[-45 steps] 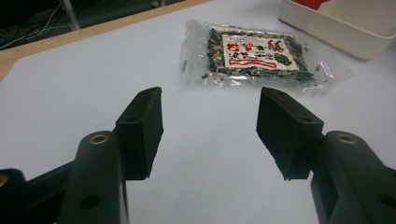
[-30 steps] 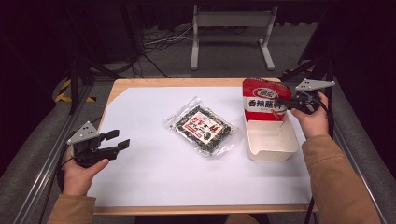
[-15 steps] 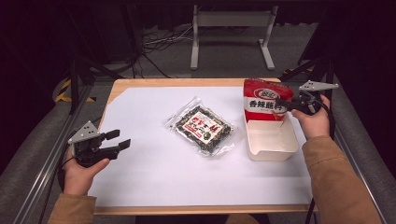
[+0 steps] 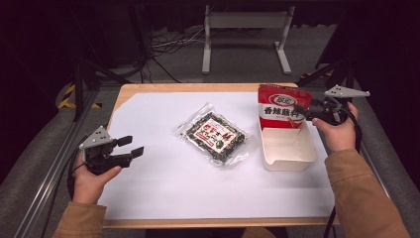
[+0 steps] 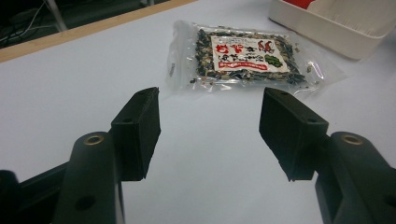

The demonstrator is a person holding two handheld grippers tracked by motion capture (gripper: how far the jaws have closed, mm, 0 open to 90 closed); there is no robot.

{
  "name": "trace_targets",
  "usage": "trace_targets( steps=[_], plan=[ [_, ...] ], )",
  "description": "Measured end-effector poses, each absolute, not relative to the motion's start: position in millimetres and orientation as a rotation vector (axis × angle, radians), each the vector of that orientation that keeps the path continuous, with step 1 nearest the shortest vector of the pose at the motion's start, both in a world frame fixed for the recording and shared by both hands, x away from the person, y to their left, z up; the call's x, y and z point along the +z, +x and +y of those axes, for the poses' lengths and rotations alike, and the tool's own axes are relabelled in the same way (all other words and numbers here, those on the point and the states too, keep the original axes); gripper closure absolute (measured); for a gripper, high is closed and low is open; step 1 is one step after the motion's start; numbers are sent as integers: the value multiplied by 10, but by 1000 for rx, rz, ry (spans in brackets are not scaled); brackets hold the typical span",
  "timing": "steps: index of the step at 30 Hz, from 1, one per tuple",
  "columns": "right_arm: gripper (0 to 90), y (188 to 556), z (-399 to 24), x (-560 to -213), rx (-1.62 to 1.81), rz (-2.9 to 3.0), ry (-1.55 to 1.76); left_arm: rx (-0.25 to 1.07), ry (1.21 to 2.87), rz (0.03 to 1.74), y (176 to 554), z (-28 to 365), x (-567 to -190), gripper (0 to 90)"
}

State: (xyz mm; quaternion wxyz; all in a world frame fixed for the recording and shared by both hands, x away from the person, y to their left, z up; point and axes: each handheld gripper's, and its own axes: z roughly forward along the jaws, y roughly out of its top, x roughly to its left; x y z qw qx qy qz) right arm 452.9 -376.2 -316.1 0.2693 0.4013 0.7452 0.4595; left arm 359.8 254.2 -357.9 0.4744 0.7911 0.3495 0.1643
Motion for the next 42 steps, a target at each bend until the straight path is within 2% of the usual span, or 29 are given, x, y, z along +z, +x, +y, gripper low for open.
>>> trace_targets(
  steps=[6,14,18,27,40,42],
  plan=[
    [337,4324,-3798,-3121,1221,1979,1102,408,1939,860,3614,2482,-3548,358],
    [330,4040,-3797,-3035,1244,1970,1079,406,1962,830,3607,2380,-3531,328],
    [344,3901,-3743,-3005,1292,1973,1053,405,1970,813,3628,2308,-3508,277],
    [405,3646,-3454,-3039,1329,2064,946,391,2013,801,3671,2169,-3464,338],
    [439,3406,-3124,-3246,1387,2125,810,339,1971,867,3744,2080,-3461,314],
    [437,3407,-3087,-3287,1372,2162,804,372,1965,861,3769,2040,-3461,309]
  ],
)
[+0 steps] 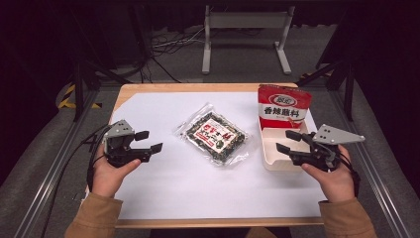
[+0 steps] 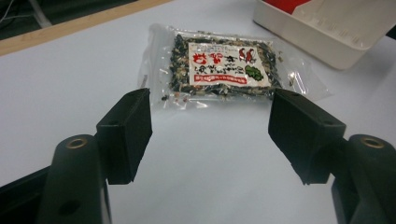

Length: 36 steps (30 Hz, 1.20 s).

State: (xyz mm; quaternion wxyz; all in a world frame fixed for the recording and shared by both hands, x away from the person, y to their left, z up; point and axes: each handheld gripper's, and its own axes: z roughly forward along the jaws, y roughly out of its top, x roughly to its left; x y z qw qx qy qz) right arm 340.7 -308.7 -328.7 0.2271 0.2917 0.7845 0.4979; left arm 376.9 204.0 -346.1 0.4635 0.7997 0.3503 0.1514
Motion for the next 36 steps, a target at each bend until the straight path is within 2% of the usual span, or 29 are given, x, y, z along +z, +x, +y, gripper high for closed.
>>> trace_targets(
  steps=[2,8,18,28,36],
  plan=[
    [434,3400,-3066,-3303,1380,2171,796,440,1955,819,3810,1987,-3483,371],
    [432,3364,-2931,-3326,1357,2233,790,406,2028,827,3962,1841,-3485,360],
    [447,3231,-2719,-3431,1400,2273,653,291,1984,924,4280,1678,-3560,330],
    [438,3144,-2551,-3624,1440,2342,557,368,1953,1084,4569,1559,-3735,322],
    [435,3119,-2523,-3667,1463,2360,532,400,1934,1153,4777,1581,-3894,383]
  ],
)
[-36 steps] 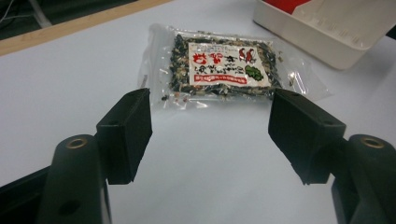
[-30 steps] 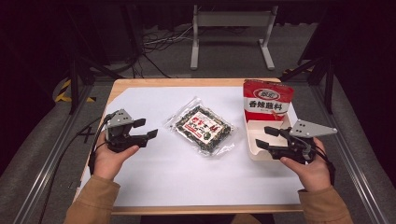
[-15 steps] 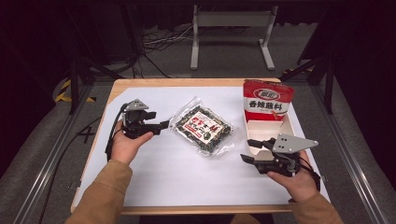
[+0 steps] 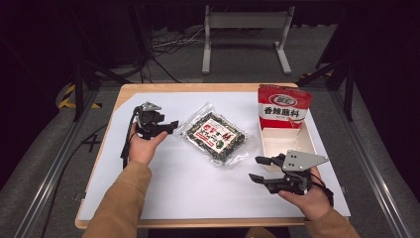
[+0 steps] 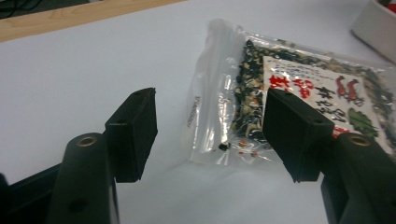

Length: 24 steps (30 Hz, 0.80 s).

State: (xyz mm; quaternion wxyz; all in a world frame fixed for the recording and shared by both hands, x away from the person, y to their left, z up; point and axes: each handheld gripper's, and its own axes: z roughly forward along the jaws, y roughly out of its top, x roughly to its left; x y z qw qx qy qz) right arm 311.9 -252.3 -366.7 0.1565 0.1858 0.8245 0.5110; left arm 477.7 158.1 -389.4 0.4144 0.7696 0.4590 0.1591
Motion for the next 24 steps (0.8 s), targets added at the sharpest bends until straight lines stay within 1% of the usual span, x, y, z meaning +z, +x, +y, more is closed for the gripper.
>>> trace_targets(
  steps=[2,6,9,13,19,20,24],
  plan=[
    [437,3105,-2515,-3677,1463,2366,523,373,1923,1179,4841,1600,-3949,389],
    [440,3088,-2506,-3704,1463,2382,511,320,1946,1246,4959,1642,-4080,443],
    [440,3092,-2500,-3723,1468,2388,505,262,1941,1300,5025,1659,-4170,454],
    [439,3132,-2486,-3746,1470,2395,508,194,1895,1324,5094,1660,-4249,459],
    [435,3152,-2459,-3780,1466,2413,508,137,1903,1344,5171,1625,-4364,483],
    [434,3152,-2457,-3779,1467,2413,508,143,1908,1346,5183,1629,-4381,488],
    [415,3146,-2453,-3779,1464,2411,506,83,1899,1363,5203,1649,-4424,536]
  ],
)
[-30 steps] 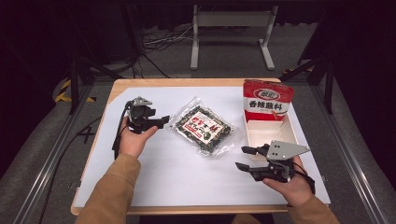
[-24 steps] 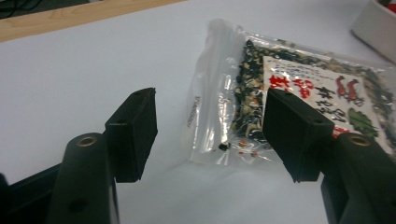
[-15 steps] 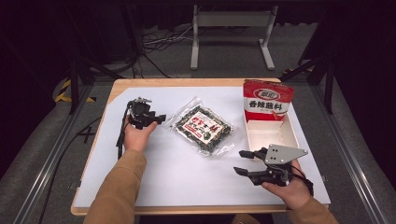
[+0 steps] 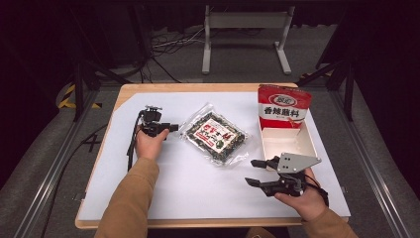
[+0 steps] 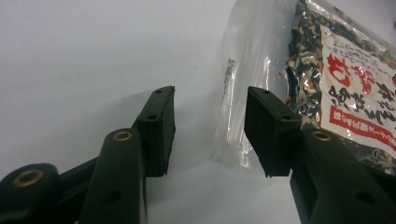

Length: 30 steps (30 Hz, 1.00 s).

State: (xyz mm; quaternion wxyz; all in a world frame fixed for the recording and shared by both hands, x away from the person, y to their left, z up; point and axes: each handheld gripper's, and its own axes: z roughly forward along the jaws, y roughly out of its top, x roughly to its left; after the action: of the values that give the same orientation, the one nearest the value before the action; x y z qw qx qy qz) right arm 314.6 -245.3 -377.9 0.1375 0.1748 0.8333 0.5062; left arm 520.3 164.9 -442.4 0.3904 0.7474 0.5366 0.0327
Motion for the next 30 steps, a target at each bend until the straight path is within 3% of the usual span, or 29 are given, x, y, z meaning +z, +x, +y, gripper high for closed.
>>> trace_targets(
  steps=[8,22,26,30],
  plan=[
    [389,3145,-2451,-3790,1445,2410,506,-8,1890,1344,5207,1650,-4438,640],
    [374,3144,-2442,-3806,1423,2410,503,16,1932,1321,5199,1551,-4461,761],
    [384,3158,-2434,-3823,1414,2418,508,54,1946,1339,5190,1528,-4460,856],
    [397,3158,-2434,-3825,1418,2417,504,57,1954,1329,5193,1542,-4465,894]
  ],
)
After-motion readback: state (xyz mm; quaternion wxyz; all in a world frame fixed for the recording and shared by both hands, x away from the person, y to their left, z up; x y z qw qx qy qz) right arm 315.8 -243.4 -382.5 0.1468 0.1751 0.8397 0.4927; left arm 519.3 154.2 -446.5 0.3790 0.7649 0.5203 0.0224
